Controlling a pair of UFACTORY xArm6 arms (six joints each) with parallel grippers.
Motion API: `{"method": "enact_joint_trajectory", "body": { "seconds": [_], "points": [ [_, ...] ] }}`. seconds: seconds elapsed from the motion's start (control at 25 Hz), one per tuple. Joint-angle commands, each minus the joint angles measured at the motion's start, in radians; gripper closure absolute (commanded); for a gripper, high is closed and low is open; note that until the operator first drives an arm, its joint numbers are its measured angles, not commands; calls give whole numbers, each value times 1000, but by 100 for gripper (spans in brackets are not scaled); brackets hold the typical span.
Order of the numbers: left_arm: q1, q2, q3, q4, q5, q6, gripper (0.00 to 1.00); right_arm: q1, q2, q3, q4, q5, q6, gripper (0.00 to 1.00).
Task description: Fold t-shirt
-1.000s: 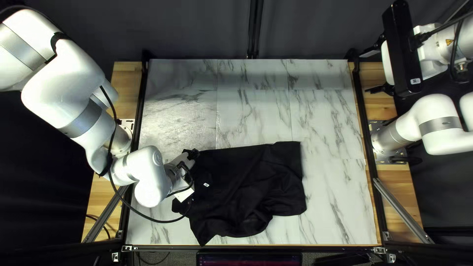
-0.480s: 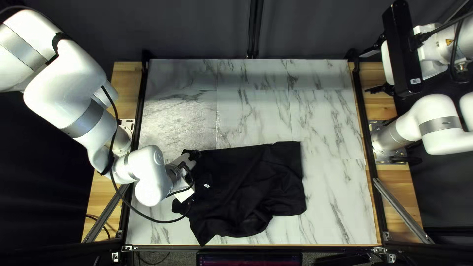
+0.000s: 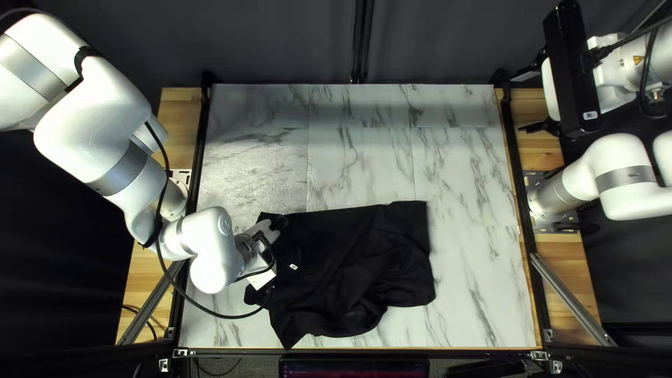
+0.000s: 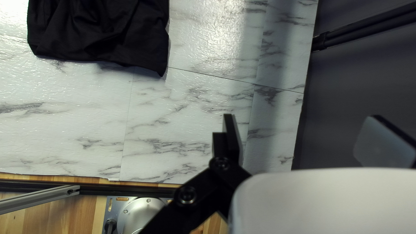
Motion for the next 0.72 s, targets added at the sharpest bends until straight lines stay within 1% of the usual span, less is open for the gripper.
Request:
{"method": "enact_joint_trajectory", "body": {
  "seconds": [0.04,0.36,0.72],
  "points": [
    [3,-6,15,1,-5,-6,0,0,0,0,0,0,0,0],
    [-3,7,0,13,-8,-17,0,0,0,0,0,0,0,0],
    [12,-11,7,71,-42,-28,0,0,0,0,0,0,0,0]
  ]
}}
